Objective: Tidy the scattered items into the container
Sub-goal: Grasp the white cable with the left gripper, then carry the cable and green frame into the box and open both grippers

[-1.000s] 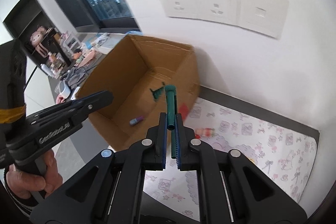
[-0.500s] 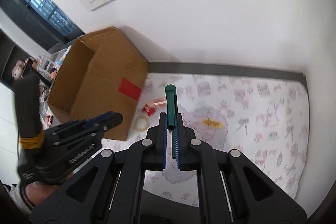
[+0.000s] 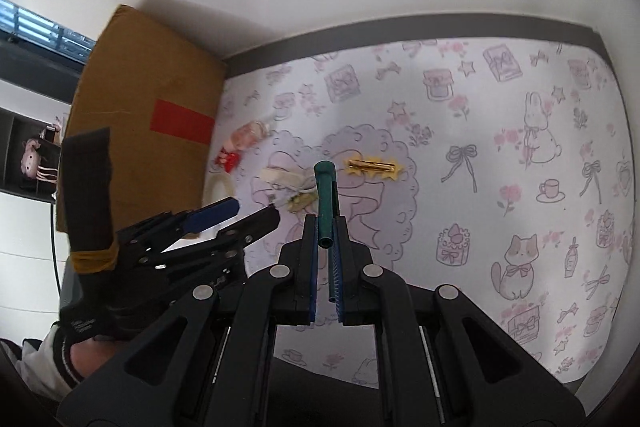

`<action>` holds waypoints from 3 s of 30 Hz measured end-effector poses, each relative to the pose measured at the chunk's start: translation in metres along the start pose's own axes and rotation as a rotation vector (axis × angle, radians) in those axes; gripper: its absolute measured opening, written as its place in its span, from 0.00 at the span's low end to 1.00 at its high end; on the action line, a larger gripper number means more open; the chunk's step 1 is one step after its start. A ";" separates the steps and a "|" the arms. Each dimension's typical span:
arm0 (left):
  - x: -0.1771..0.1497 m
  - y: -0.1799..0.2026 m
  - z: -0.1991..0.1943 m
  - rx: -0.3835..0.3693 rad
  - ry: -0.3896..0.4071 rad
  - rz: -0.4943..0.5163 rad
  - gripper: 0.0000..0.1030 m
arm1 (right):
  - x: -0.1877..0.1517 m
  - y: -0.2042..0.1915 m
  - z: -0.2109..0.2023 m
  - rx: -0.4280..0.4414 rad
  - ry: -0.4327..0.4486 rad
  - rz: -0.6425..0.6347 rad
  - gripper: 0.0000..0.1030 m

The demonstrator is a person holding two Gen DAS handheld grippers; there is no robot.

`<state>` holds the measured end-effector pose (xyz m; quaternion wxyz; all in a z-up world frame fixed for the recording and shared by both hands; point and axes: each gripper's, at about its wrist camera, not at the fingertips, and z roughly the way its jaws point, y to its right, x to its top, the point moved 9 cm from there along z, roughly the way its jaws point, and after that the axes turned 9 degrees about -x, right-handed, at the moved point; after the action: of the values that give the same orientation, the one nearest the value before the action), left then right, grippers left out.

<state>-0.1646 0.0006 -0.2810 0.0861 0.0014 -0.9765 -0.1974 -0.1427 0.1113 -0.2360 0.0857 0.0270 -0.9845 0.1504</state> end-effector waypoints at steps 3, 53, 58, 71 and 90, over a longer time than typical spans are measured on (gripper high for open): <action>0.004 -0.006 0.018 0.017 -0.034 -0.049 0.49 | 0.005 0.008 0.009 0.001 -0.020 0.005 0.06; 0.022 -0.009 -0.084 -0.036 0.168 -0.133 0.18 | 0.015 -0.062 -0.030 -0.004 0.056 -0.135 0.06; 0.023 -0.012 -0.113 -0.049 0.222 -0.135 0.18 | 0.017 -0.088 -0.050 -0.010 0.097 -0.177 0.06; 0.056 -0.011 -0.206 -0.101 0.422 -0.124 0.18 | 0.050 -0.151 -0.118 -0.061 0.242 -0.328 0.06; 0.069 -0.095 -0.331 -0.030 0.681 -0.242 0.18 | 0.082 -0.285 -0.162 0.045 0.382 -0.530 0.06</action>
<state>-0.1793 -0.2169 -0.0055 0.3825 0.1815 -0.8816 -0.2087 -0.1750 -0.1135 0.0138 0.3042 0.2555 -0.9059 0.1470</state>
